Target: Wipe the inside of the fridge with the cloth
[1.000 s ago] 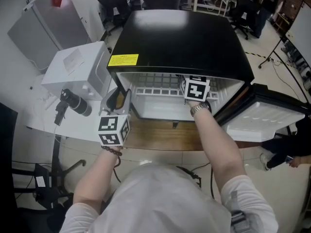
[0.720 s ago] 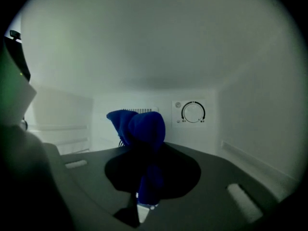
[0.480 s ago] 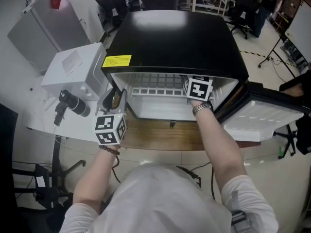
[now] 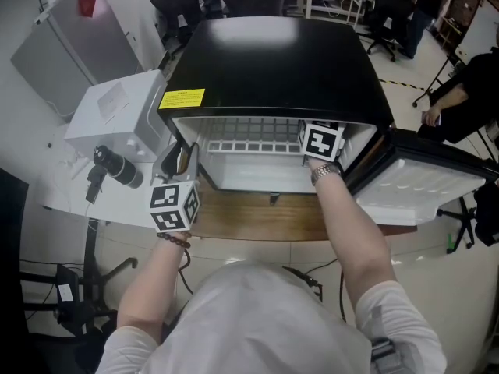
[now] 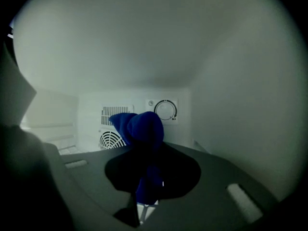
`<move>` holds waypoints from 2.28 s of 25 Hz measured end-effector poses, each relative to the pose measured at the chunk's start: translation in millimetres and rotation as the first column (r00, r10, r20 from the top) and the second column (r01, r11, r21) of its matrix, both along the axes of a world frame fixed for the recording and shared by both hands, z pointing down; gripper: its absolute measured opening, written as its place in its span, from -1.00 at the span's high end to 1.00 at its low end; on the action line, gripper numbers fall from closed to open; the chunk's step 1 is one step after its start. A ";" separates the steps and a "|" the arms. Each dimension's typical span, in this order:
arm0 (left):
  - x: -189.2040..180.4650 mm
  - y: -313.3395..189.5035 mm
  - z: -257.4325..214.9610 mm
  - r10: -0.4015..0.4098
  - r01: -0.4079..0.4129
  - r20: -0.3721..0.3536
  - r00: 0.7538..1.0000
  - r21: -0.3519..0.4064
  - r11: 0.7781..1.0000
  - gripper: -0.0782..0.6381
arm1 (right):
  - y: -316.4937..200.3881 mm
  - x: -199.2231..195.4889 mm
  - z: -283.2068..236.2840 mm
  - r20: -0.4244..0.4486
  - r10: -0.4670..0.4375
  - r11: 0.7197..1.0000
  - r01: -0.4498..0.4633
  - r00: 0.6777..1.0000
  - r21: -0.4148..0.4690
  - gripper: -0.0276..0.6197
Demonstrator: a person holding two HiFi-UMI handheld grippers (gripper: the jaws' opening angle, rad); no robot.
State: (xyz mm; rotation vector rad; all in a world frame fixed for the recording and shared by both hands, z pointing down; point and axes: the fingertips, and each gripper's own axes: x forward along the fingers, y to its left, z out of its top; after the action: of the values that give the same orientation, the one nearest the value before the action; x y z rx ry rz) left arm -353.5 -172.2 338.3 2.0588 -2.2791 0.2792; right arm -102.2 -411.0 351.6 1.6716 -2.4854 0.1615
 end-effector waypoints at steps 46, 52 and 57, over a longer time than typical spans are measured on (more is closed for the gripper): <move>1.5 1.8 2.7 0.103 -0.102 0.024 0.994 -0.007 0.995 0.40 | 101.5 -222.6 1.8 0.070 -0.385 0.921 0.388 0.920 -0.043 0.74; 1.2 1.7 1.7 0.108 -0.108 0.028 0.994 -0.003 0.994 0.40 | 96.2 -223.4 14.6 -0.027 -0.356 0.932 0.352 0.934 -0.091 0.74; 0.8 1.6 2.2 0.108 -0.108 0.026 0.994 0.000 0.994 0.40 | 88.2 -205.5 27.2 -0.069 -0.306 0.946 0.295 0.950 -0.134 0.74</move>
State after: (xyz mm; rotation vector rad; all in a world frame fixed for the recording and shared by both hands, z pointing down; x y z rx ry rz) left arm -352.7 -170.7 340.5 2.1961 -2.1852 0.3122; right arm -307.7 -322.8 378.8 1.2068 -2.5662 0.1948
